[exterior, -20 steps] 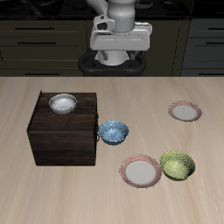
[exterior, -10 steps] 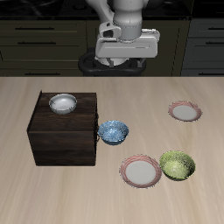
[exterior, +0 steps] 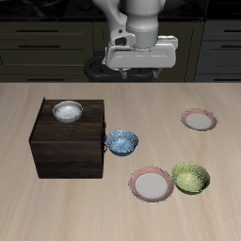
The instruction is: Stack the blue bowl on the green bowl
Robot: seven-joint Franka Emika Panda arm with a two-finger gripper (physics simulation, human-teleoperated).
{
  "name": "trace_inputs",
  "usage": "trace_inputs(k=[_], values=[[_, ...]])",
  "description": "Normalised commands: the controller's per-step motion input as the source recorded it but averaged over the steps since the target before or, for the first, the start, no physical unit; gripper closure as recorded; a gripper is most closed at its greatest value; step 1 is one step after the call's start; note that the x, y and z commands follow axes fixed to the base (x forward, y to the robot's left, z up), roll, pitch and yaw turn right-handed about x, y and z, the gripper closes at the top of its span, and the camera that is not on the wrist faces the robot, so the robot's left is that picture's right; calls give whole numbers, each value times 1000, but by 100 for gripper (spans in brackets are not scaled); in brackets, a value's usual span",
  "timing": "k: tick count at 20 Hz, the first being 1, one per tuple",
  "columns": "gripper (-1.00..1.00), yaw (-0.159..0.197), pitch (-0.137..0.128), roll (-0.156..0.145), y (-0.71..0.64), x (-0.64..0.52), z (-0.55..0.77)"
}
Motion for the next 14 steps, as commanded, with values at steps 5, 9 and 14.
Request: trace_inputs(k=[5, 9, 14], values=[[-100, -20, 46, -10, -50, 346, -159], [-100, -8, 34, 1, -19, 185, -118], [-100, 2, -20, -17, 28, 149, -100]])
